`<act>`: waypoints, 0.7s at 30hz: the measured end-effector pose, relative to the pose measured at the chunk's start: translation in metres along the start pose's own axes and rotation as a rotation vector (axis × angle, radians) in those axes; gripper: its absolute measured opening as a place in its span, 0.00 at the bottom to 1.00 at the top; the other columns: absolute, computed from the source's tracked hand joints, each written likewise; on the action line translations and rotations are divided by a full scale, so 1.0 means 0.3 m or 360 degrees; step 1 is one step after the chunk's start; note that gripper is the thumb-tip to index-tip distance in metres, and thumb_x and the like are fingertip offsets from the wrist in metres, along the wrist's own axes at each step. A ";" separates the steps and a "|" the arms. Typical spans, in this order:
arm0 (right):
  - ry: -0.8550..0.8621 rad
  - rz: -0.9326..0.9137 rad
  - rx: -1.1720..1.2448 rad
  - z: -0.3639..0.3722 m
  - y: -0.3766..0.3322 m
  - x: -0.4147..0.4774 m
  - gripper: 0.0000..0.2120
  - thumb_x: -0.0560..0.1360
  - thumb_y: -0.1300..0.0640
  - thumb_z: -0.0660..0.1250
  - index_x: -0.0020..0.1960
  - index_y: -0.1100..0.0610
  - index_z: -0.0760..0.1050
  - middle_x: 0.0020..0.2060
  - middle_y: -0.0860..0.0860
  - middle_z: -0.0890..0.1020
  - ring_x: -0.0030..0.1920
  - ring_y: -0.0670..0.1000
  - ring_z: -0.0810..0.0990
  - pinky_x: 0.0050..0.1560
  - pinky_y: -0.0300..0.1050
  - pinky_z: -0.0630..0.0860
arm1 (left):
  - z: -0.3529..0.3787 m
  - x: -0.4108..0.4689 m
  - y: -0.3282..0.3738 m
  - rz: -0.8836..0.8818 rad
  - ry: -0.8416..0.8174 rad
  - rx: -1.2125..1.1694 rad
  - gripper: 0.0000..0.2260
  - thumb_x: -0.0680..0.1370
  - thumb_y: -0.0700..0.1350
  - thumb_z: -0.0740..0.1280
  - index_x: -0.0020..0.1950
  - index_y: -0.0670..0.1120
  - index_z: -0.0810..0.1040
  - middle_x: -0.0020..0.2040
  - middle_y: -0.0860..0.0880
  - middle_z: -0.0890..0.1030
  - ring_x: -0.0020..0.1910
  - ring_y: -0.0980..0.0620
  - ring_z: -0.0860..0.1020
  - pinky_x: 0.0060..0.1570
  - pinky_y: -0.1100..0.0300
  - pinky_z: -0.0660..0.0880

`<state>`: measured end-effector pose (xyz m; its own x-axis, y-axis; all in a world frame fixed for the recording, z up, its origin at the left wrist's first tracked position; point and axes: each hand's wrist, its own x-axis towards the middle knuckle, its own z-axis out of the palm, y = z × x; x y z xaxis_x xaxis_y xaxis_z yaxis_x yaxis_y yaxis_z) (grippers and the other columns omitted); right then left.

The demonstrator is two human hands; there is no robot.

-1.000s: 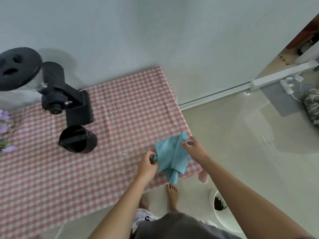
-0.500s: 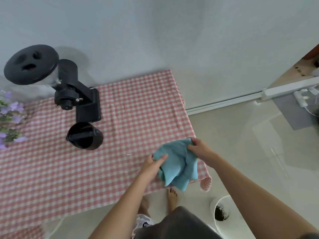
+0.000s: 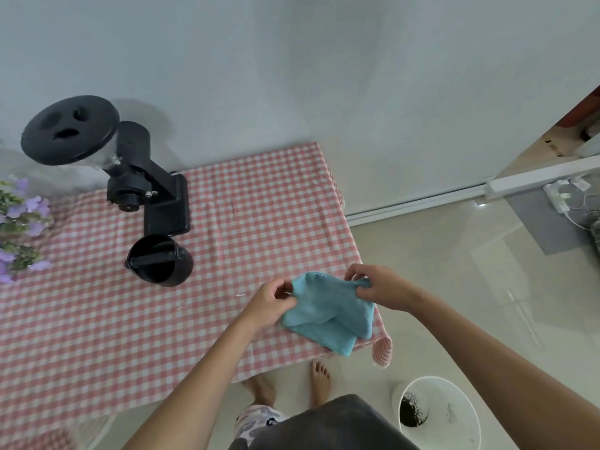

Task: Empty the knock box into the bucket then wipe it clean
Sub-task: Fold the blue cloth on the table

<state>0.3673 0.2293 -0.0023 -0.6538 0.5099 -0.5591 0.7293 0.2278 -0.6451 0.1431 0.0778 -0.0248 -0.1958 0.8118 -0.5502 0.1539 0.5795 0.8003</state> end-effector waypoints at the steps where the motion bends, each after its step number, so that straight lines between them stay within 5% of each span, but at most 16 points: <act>1: -0.0003 -0.0016 -0.0072 -0.001 0.001 -0.001 0.12 0.73 0.65 0.63 0.52 0.51 0.77 0.46 0.47 0.80 0.42 0.45 0.77 0.38 0.33 0.68 | 0.011 -0.002 0.004 -0.0004 -0.0006 -0.0001 0.07 0.77 0.38 0.69 0.53 0.46 0.83 0.51 0.45 0.86 0.48 0.52 0.83 0.50 0.56 0.80; 6: 0.0013 -0.0209 -0.0352 0.027 0.017 -0.024 0.14 0.73 0.67 0.59 0.46 0.49 0.75 0.47 0.50 0.81 0.48 0.53 0.80 0.49 0.41 0.75 | 0.052 -0.019 0.011 -0.0048 -0.0080 0.0071 0.05 0.77 0.40 0.67 0.44 0.46 0.82 0.39 0.50 0.81 0.39 0.53 0.77 0.40 0.60 0.74; 10: 0.0129 -0.0330 -0.0464 0.065 0.032 -0.052 0.12 0.78 0.66 0.57 0.51 0.53 0.76 0.47 0.50 0.80 0.45 0.52 0.78 0.43 0.34 0.70 | 0.061 -0.019 0.006 -0.0128 0.0112 -0.0188 0.14 0.82 0.48 0.65 0.39 0.42 0.75 0.33 0.47 0.72 0.35 0.51 0.71 0.38 0.60 0.68; 13: 0.0204 -0.0388 -0.0518 0.088 0.047 -0.060 0.13 0.80 0.65 0.56 0.52 0.51 0.75 0.49 0.49 0.79 0.45 0.52 0.78 0.40 0.32 0.68 | 0.052 -0.006 -0.001 -0.0187 0.0267 -0.0378 0.22 0.78 0.64 0.65 0.44 0.45 0.79 0.40 0.44 0.80 0.41 0.48 0.80 0.43 0.57 0.76; 16: 0.0269 -0.0415 -0.0535 0.095 0.059 -0.073 0.13 0.81 0.64 0.55 0.53 0.48 0.74 0.51 0.47 0.77 0.44 0.51 0.78 0.38 0.31 0.68 | 0.044 -0.010 0.016 -0.0139 0.0271 -0.0243 0.28 0.74 0.69 0.67 0.47 0.43 0.84 0.47 0.51 0.87 0.47 0.55 0.85 0.50 0.61 0.81; 18: 0.0279 -0.0435 -0.0560 0.094 0.060 -0.080 0.13 0.82 0.63 0.55 0.53 0.48 0.74 0.52 0.47 0.77 0.45 0.51 0.78 0.39 0.32 0.68 | 0.046 -0.017 0.023 -0.0010 0.0212 -0.0044 0.25 0.69 0.70 0.72 0.53 0.52 0.84 0.56 0.54 0.85 0.57 0.53 0.82 0.60 0.54 0.79; 21: 0.0285 -0.0424 -0.0558 0.089 0.064 -0.081 0.12 0.80 0.64 0.57 0.51 0.50 0.74 0.51 0.48 0.78 0.44 0.50 0.77 0.39 0.32 0.68 | 0.056 -0.027 0.027 0.0096 0.0013 0.0432 0.23 0.68 0.65 0.77 0.57 0.56 0.81 0.63 0.57 0.77 0.62 0.56 0.76 0.62 0.58 0.75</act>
<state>0.3918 0.1991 -0.0149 -0.8048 0.5237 -0.2793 0.5851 0.6209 -0.5217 0.1622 0.0770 -0.0177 -0.1861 0.8455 -0.5005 0.4191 0.5290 0.7379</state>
